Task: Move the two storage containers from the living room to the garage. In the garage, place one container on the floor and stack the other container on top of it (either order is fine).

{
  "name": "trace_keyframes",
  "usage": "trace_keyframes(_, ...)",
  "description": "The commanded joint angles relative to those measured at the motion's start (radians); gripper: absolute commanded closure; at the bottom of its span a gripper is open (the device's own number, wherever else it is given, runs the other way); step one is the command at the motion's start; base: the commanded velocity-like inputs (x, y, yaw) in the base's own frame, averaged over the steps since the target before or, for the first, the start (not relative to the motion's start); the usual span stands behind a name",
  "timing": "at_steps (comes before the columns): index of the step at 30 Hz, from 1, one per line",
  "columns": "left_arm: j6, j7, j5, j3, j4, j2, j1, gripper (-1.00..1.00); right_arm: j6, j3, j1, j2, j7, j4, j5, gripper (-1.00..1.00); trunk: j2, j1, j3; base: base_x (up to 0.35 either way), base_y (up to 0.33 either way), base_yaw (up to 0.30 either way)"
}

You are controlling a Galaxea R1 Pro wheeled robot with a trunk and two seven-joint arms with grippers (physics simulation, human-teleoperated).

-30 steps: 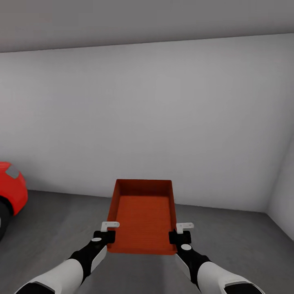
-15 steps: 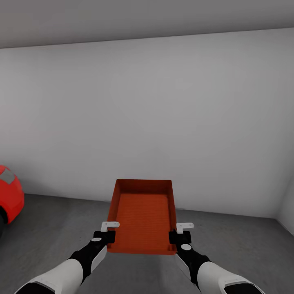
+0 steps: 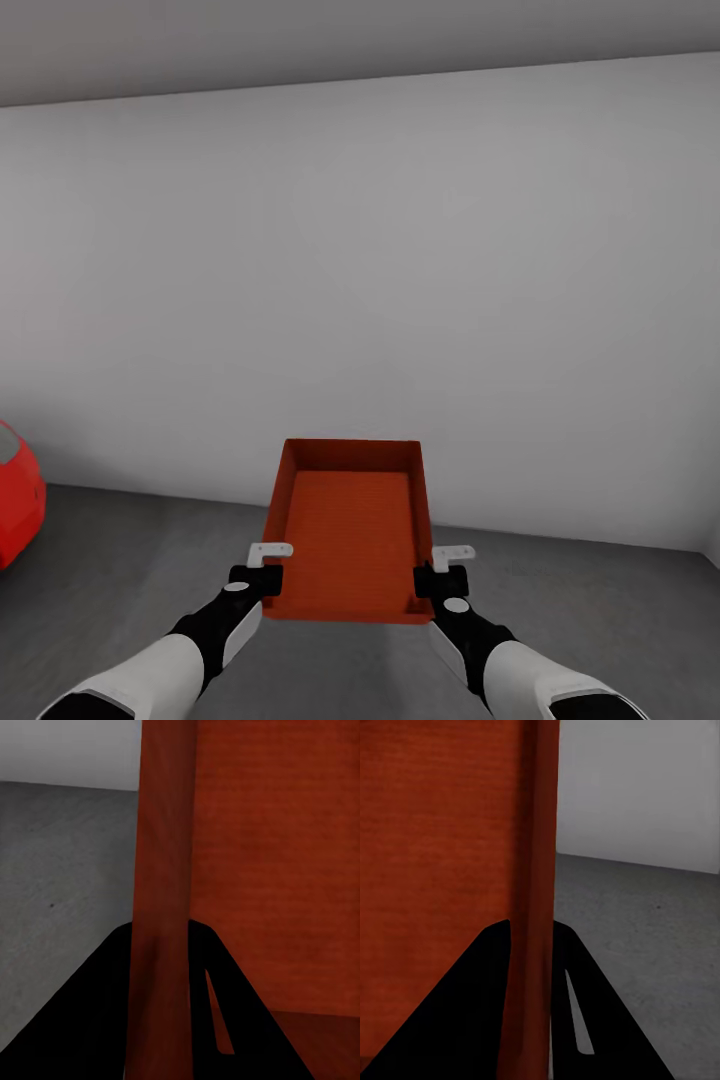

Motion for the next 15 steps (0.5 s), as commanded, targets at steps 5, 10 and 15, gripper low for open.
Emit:
trace_keyframes(5, 0.002, 0.062, -0.006, 0.076, -0.003, 0.003, -0.002, 1.00, -0.003, -0.012, 0.000, -0.031, -0.054, 0.001, 0.001, 1.00, -0.001, 0.001, -0.005, 0.321, 0.002, 0.000)
trace_keyframes(10, 0.002, 0.062, -0.006, 0.076, -0.003, 0.003, -0.002, 1.00, -0.003, -0.013, 0.000, -0.031, -0.054, 0.001, 0.000, 1.00, -0.001, 0.001, -0.012, 0.236, 0.000, 0.000)
trace_keyframes(15, 0.002, 0.062, -0.006, 0.076, -0.004, 0.002, -0.002, 1.00, -0.002, -0.013, 0.000, -0.032, -0.054, 0.001, 0.000, 1.00, -0.001, 0.001, -0.020, 0.018, 0.000, 0.000)
